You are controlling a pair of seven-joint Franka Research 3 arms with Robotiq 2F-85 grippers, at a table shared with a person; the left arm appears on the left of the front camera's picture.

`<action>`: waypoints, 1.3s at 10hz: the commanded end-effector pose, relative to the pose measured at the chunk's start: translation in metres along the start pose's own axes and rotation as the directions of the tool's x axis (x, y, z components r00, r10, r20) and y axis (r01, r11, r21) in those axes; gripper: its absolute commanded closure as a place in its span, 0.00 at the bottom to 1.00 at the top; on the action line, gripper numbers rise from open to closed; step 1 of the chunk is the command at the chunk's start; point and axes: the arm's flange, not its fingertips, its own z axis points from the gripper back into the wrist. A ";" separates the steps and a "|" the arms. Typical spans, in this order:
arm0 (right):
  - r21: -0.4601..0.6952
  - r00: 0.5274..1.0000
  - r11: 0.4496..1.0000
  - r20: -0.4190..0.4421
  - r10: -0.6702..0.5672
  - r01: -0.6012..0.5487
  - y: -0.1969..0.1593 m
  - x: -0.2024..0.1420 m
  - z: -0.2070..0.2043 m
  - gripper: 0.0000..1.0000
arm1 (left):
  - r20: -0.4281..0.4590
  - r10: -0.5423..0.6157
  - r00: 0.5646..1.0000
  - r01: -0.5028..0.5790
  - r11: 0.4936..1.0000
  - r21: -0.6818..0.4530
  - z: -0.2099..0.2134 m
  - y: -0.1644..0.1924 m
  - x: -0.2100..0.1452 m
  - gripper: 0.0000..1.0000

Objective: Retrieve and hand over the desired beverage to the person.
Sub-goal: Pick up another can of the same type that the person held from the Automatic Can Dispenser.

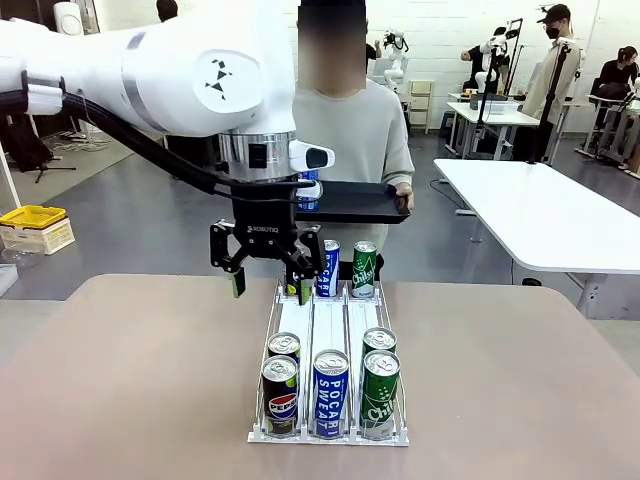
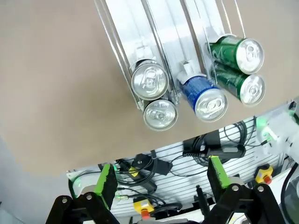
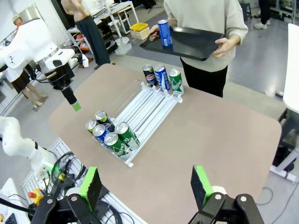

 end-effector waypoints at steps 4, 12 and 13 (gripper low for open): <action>0.037 1.000 0.999 0.013 0.013 -0.013 0.000 0.000 -0.001 0.00 | 0.000 0.000 1.000 0.000 1.000 0.000 0.000 0.000 0.000 0.00; 0.037 1.000 0.999 0.013 0.013 -0.013 0.000 0.000 -0.001 0.00 | 0.124 0.208 0.970 -0.228 0.959 0.171 -0.078 -0.037 -0.029 0.00; 0.037 1.000 0.999 0.013 0.013 -0.013 0.000 0.000 -0.001 0.00 | 0.144 0.242 0.960 -0.262 0.954 0.147 -0.086 -0.036 -0.033 0.00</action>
